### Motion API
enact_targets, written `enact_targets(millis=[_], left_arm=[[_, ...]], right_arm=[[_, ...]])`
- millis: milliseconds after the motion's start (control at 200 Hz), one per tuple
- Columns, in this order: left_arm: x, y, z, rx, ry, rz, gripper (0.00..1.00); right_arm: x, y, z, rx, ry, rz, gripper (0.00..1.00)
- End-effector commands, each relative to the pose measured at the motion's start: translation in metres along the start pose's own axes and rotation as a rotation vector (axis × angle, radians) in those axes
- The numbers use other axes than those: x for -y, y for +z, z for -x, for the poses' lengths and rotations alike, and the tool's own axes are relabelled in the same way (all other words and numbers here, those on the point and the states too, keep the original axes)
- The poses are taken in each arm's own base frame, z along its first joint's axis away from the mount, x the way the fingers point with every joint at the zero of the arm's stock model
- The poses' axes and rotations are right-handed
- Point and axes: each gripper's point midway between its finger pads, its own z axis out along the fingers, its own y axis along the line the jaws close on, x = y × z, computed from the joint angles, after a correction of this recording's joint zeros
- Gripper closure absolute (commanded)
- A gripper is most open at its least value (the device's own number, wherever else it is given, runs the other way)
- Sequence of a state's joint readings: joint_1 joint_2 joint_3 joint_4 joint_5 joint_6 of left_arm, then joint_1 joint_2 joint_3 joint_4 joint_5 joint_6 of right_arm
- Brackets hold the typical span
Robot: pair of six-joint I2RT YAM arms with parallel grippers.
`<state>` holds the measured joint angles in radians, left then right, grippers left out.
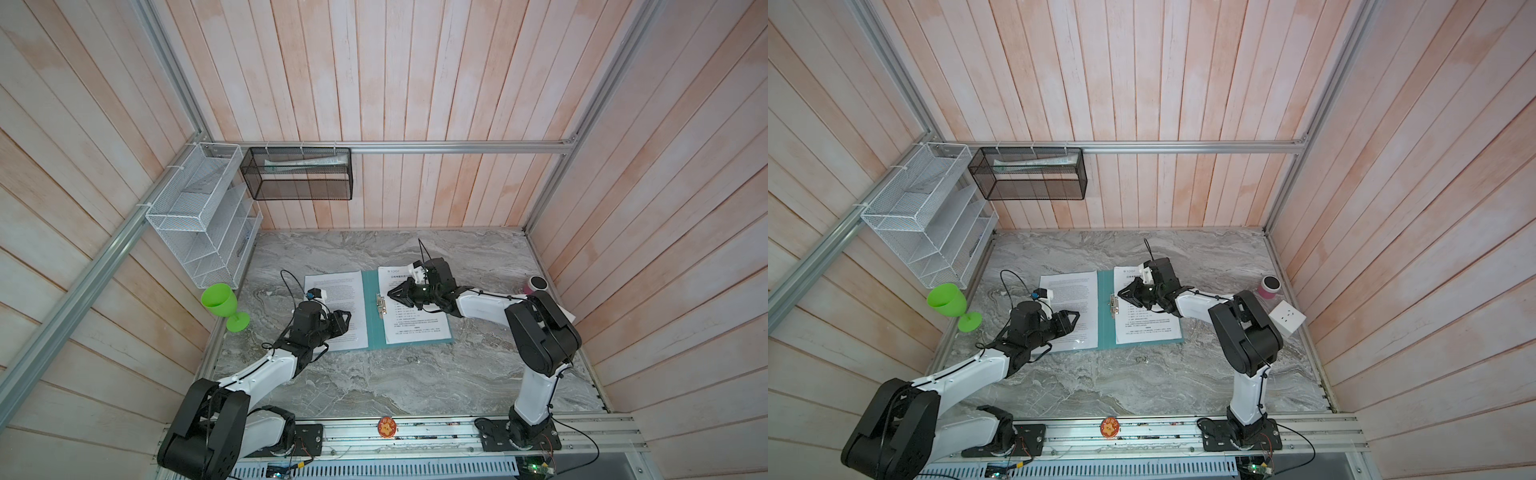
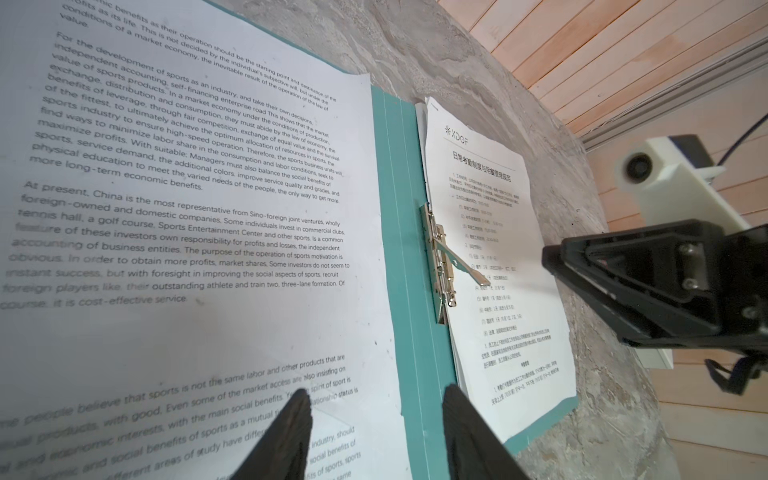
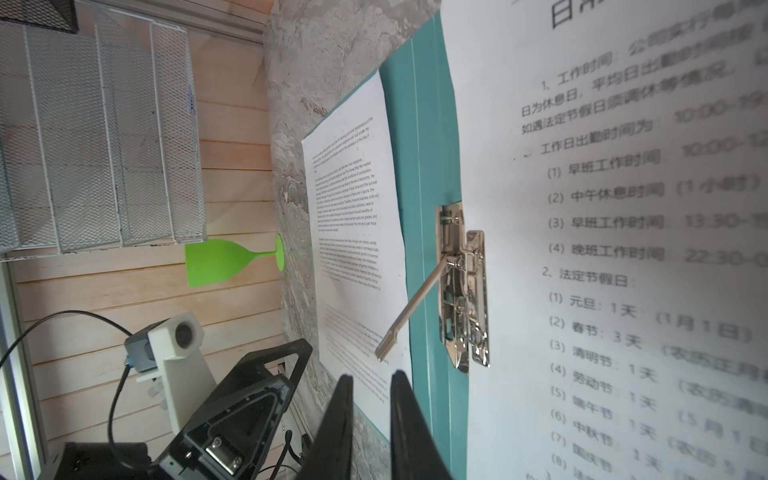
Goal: Put the files into the folder
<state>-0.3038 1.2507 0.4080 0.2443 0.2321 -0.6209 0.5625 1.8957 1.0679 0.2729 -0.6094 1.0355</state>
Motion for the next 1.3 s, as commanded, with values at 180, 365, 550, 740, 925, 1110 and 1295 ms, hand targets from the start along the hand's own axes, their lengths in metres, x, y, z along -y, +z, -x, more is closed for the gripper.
enact_targets(millis=[180, 365, 550, 740, 925, 1110, 1295], left_arm=[[-0.004, 0.013, -0.004, -0.009, -0.015, -0.069, 0.49], [-0.010, 0.017, -0.009, -0.027, -0.019, -0.051, 0.49], [-0.012, 0.019, -0.011, -0.032, -0.017, -0.043, 0.50], [-0.014, 0.020, -0.013, -0.038, -0.021, -0.039, 0.50], [-0.017, 0.022, -0.016, -0.044, -0.022, -0.031, 0.51], [-0.018, 0.022, -0.016, -0.044, -0.024, -0.027, 0.51], [-0.018, 0.023, -0.015, -0.046, -0.025, -0.027, 0.52]], right_arm=[[-0.003, 0.020, -0.015, -0.071, 0.087, 0.041, 0.82], [-0.003, 0.024, -0.016, -0.081, 0.098, 0.050, 0.82], [0.000, 0.030, -0.020, -0.104, 0.102, 0.052, 0.82], [-0.002, 0.033, -0.022, -0.108, 0.100, 0.063, 0.82], [-0.003, 0.034, -0.020, -0.105, 0.099, 0.067, 0.82], [-0.004, 0.039, -0.020, -0.116, 0.097, 0.072, 0.82], [-0.003, 0.044, -0.022, -0.129, 0.089, 0.066, 0.82]])
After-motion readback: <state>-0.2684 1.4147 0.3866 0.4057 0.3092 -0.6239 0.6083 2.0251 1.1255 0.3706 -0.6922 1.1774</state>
